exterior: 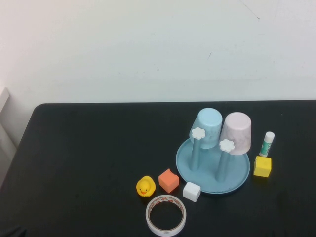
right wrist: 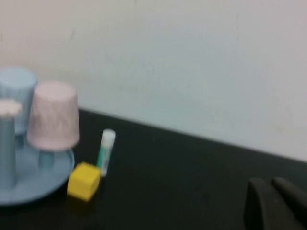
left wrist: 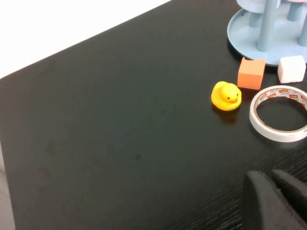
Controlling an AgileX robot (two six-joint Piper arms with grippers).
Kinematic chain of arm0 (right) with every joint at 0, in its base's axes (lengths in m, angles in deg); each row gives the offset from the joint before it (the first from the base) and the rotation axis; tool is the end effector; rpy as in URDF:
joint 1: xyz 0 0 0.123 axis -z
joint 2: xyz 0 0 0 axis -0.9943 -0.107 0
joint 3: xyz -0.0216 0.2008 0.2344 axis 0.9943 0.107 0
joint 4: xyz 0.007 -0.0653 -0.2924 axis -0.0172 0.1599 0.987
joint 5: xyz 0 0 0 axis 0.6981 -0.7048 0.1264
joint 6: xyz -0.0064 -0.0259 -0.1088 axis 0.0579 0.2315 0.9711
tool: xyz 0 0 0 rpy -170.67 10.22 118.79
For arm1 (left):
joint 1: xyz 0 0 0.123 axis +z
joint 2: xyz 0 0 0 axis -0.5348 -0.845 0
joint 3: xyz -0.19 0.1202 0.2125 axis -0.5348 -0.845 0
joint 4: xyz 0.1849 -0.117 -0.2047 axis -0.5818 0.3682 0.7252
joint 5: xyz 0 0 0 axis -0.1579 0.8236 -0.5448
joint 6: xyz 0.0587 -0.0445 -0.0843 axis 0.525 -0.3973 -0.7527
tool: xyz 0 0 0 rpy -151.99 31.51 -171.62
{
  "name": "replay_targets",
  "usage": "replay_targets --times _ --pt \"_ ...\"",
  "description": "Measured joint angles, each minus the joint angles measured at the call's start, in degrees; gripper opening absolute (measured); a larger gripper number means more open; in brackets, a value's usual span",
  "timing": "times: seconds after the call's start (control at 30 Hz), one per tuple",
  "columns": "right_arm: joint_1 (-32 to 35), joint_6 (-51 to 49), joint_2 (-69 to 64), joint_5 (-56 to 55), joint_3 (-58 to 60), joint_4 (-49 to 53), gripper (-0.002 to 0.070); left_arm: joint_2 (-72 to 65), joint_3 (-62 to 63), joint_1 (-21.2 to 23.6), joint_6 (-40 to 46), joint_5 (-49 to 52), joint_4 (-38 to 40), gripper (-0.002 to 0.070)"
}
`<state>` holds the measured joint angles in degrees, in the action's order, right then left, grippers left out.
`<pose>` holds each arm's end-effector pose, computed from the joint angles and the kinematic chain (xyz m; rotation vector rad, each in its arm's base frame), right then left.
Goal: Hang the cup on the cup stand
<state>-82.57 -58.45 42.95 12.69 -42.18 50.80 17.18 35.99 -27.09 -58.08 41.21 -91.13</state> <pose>0.1013 -0.0020 0.1930 -0.1882 1.6038 -0.2121 0.0953 -0.0633 0.2597 0.6095 1.9750 -0.2606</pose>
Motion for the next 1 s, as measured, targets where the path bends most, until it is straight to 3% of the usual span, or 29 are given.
replay_targets --times 0.37,1.0 --pt "0.10 -0.80 0.00 11.38 -0.08 5.13 -0.0001 0.00 0.00 0.00 -0.35 0.00 0.00 -0.0001" --pt "0.66 -2.41 0.00 12.09 -0.18 5.47 -0.0001 0.00 0.00 0.00 -0.38 0.00 0.00 -0.0001"
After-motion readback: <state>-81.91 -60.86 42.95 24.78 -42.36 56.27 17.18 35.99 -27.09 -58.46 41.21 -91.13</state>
